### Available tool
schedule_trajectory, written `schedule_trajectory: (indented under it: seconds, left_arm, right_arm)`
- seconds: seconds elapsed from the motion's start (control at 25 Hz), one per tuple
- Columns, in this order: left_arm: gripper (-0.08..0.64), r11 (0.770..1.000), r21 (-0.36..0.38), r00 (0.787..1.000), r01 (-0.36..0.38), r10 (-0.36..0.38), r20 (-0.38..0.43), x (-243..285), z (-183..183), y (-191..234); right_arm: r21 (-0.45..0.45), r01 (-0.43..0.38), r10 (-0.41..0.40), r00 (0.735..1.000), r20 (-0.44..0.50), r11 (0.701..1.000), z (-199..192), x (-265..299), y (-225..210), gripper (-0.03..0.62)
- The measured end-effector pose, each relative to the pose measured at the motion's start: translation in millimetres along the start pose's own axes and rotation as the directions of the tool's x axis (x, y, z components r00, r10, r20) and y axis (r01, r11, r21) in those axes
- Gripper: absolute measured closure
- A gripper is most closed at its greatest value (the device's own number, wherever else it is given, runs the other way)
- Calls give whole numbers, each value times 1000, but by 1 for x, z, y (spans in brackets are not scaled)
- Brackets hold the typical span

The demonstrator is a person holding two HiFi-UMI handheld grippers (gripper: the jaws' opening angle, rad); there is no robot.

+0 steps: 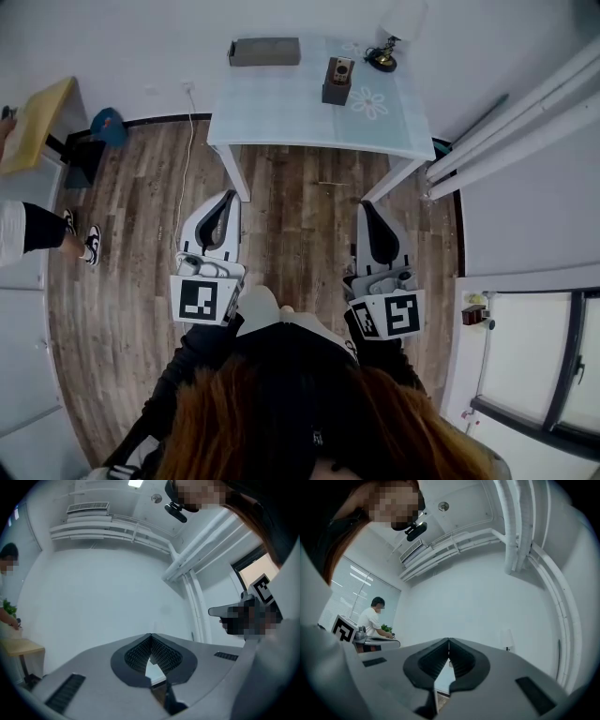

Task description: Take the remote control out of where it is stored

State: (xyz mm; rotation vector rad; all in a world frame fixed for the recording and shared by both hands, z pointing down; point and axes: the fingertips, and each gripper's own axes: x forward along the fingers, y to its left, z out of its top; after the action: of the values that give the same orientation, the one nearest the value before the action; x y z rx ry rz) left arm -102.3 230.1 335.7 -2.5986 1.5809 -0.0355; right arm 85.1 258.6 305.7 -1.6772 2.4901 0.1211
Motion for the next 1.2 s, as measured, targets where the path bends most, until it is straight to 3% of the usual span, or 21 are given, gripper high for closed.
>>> schedule_trajectory:
  seconds: [0.48, 1.2]
  left_arm:
    - [560, 999, -14, 999, 43, -43, 13, 62, -16, 16]
    - [560, 990, -41, 990, 138, -137, 17, 200, -23, 91]
  right_arm:
    - [-5, 34, -35, 999, -32, 999, -21, 40, -31, 578]
    - [-35, 126, -127, 991, -50, 991, -36, 168, -74, 578]
